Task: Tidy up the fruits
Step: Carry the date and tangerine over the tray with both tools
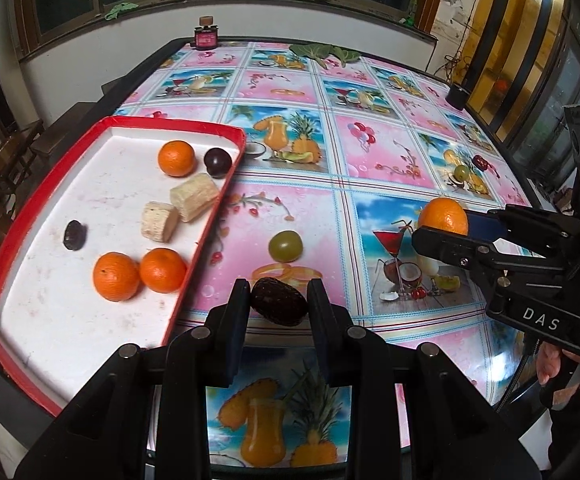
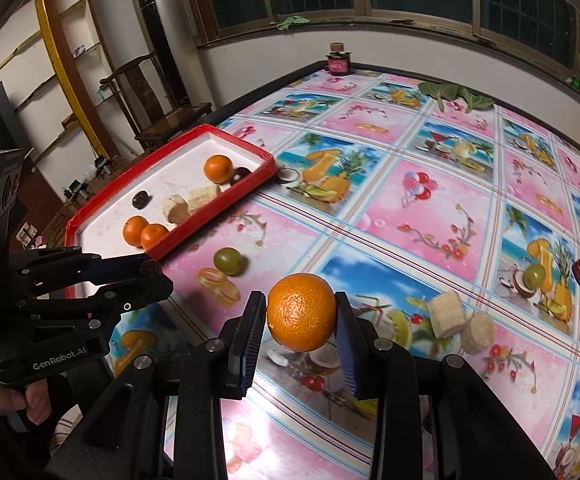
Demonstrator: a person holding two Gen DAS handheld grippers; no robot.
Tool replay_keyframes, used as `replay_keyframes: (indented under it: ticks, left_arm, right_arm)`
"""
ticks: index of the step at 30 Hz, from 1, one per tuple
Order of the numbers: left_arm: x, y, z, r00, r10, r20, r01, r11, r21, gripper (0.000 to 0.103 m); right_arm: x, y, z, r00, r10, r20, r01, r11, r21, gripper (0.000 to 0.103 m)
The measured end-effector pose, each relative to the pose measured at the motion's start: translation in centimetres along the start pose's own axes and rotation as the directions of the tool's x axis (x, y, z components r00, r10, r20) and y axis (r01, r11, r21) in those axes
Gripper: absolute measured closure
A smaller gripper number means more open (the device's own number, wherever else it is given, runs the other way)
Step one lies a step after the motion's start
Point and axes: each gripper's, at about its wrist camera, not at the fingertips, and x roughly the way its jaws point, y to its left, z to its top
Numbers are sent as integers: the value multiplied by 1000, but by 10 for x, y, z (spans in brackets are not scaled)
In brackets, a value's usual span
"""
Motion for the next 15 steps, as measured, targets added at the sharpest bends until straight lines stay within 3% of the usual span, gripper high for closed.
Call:
replay_keyframes:
  ticks: [15]
  left_arm:
    - [-16,23,4,999,14,35,-13,1000,-27,76]
  right_arm:
    - [2,30,19,999,40,23,-38,998,-44,69]
